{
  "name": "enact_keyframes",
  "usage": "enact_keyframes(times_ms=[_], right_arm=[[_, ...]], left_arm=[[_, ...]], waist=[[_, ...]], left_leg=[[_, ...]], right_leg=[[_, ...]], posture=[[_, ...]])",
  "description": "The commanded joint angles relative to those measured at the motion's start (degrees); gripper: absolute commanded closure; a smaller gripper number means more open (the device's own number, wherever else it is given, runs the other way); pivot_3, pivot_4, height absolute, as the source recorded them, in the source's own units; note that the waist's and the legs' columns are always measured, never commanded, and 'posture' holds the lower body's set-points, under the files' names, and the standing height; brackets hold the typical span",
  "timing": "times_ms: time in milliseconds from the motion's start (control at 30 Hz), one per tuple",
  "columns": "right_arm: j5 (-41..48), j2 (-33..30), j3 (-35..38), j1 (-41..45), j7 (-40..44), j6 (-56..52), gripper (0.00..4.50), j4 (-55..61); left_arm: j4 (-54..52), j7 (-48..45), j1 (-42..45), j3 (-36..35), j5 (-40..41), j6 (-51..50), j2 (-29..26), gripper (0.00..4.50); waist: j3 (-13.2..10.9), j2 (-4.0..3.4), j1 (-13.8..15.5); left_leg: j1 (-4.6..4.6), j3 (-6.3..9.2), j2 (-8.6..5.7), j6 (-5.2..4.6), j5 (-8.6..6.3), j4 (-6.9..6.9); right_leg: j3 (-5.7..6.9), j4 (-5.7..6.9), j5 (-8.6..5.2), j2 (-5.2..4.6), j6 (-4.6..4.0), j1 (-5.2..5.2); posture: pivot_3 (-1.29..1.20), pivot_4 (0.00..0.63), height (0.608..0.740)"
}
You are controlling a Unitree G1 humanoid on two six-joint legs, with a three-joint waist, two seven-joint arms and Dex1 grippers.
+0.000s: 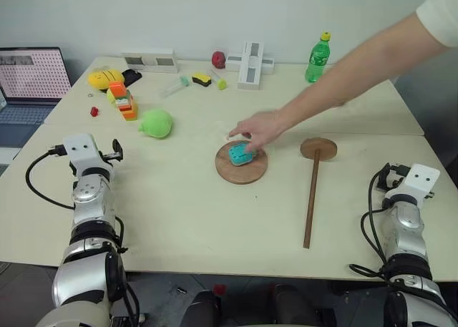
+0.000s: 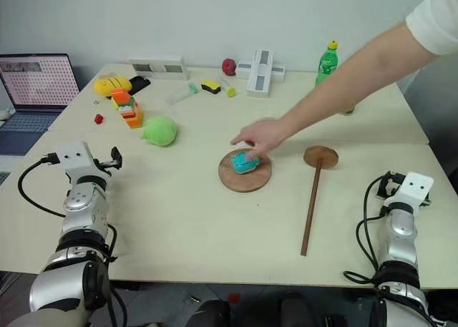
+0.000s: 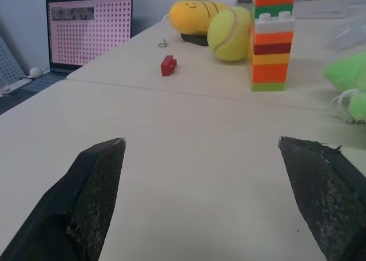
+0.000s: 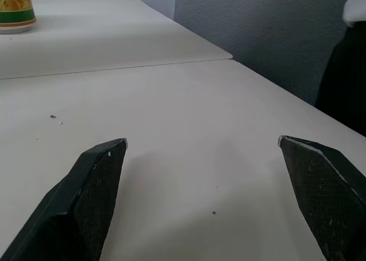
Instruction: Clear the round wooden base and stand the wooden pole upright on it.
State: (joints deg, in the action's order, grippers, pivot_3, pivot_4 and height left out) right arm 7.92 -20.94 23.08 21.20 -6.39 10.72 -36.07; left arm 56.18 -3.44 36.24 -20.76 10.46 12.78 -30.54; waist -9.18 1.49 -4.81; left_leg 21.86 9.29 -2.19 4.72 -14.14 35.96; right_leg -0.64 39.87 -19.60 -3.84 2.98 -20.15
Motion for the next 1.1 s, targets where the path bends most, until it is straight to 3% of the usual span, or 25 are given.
enact_keyframes(times_ms=[33, 167, 333, 500, 633, 867, 1100], right_arm=[[-0.03, -0.11, -0.10, -0.45, -0.12, -0.83, 0.04, 0.26], [-0.26, -0.32, -0.38, -0.31, 0.24, -0.91, 0.04, -0.09], [1.01, -0.65, -1.51, -0.68, 3.89, -3.03, 0.04, 3.35], [8.21, -3.41, -8.04, -7.83, 21.42, -14.64, 0.04, 26.05], [16.77, -9.24, -15.42, -14.38, 35.76, -26.49, 0.04, 46.87], [28.46, -11.14, -18.40, -13.87, 39.11, -41.01, 0.04, 63.03], [25.92, -6.58, -24.06, -13.37, 33.43, -44.35, 0.04, 68.84]], left_arm=[[-3.65, -0.94, -0.28, -1.18, 1.57, -0.59, 0.02, 0.00], [-5.54, -2.59, -1.13, -1.77, 2.89, -0.97, -0.43, 0.00], [-18.38, -15.22, -4.61, -1.14, 8.74, -7.11, -1.47, 0.00], [-38.01, -34.30, -7.84, 4.75, 16.62, -23.74, -6.60, 0.00], [-43.78, -44.65, -5.61, 12.27, 16.79, -29.72, -8.31, 0.00], [-39.73, -55.30, 0.94, 21.75, 13.04, -30.13, -5.25, 0.00], [-16.15, -61.37, 12.07, 27.33, 5.08, -18.56, 3.40, 0.00]], waist=[[0.00, 0.00, 0.00], [0.00, 0.00, 0.00], [0.00, -0.01, -0.08], [-0.09, -0.16, -0.07], [-0.15, -0.49, 0.10], [-0.16, -0.47, 0.25], [-0.16, -0.44, 0.79]], left_leg=[[0.00, 0.00, 0.00, 0.00, 0.00, 0.00], [-0.01, -0.03, 0.00, -0.01, 0.00, 0.00], [0.01, -0.03, 0.02, 0.00, 0.00, 0.00], [0.10, -0.05, 0.12, 0.00, 0.00, -0.02], [0.10, -0.09, 0.07, -0.14, -0.08, 0.01], [0.06, -0.06, 0.09, -0.24, -0.14, 0.02], [0.15, -0.06, 0.07, -0.26, -0.15, 0.07]], right_leg=[[0.00, 0.00, 0.00, 0.00, 0.00, 0.00], [-0.03, 0.01, 0.00, 0.00, 0.00, 0.00], [-0.04, 0.02, 0.00, 0.01, 0.00, -0.03], [-0.11, 0.02, 0.00, 0.06, 0.00, -0.10], [-0.14, 0.02, -0.01, 0.05, 0.02, -0.07], [-0.08, 0.01, -0.02, 0.11, 0.04, -0.05], [-0.02, -0.04, -0.03, 0.11, 0.06, -0.08]], posture=[[0.00, 0.150, 0.740], [0.00, 0.150, 0.740], [0.00, 0.150, 0.740], [0.00, 0.150, 0.740], [0.00, 0.150, 0.740], [0.00, 0.150, 0.740], [0.00, 0.150, 0.740]])
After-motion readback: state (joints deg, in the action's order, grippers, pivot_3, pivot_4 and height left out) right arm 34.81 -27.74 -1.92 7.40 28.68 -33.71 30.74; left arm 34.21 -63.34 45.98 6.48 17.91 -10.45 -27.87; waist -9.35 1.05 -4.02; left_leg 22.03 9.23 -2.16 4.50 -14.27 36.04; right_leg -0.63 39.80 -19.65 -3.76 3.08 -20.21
